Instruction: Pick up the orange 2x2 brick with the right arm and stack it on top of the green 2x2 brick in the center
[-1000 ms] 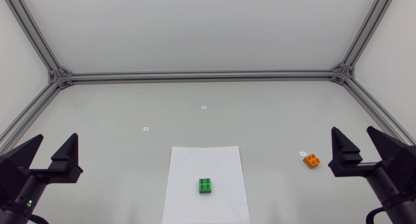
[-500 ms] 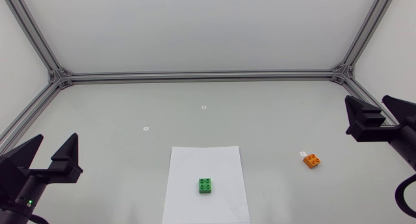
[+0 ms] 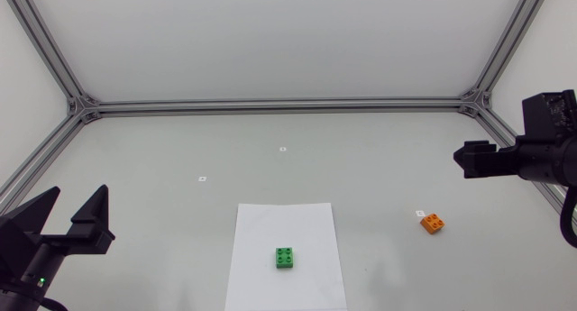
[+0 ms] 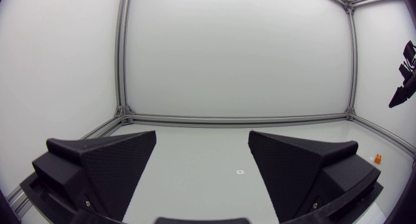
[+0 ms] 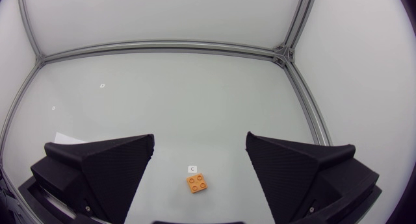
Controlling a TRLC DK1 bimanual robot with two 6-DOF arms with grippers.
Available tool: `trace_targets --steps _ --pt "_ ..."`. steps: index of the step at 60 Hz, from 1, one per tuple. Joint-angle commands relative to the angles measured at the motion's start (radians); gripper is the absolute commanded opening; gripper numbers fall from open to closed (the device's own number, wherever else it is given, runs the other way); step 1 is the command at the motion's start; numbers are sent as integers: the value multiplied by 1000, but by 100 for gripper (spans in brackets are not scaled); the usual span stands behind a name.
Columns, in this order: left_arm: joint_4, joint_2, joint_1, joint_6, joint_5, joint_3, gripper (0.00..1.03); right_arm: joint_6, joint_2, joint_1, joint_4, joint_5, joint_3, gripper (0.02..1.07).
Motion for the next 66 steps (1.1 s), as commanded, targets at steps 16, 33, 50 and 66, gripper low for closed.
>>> trace_targets --steps 16,33,50,66 --pt "-14 -8 1 13 4 -41 99 -221 287 -26 -251 -9 207 102" --pt "-15 -8 1 13 4 -41 99 -293 435 -49 -282 -69 188 102" --pt "-15 -8 1 13 4 -41 99 -373 573 -49 -276 -21 170 102" --pt "-15 -8 1 13 4 -41 99 -396 691 -53 -221 10 142 102"
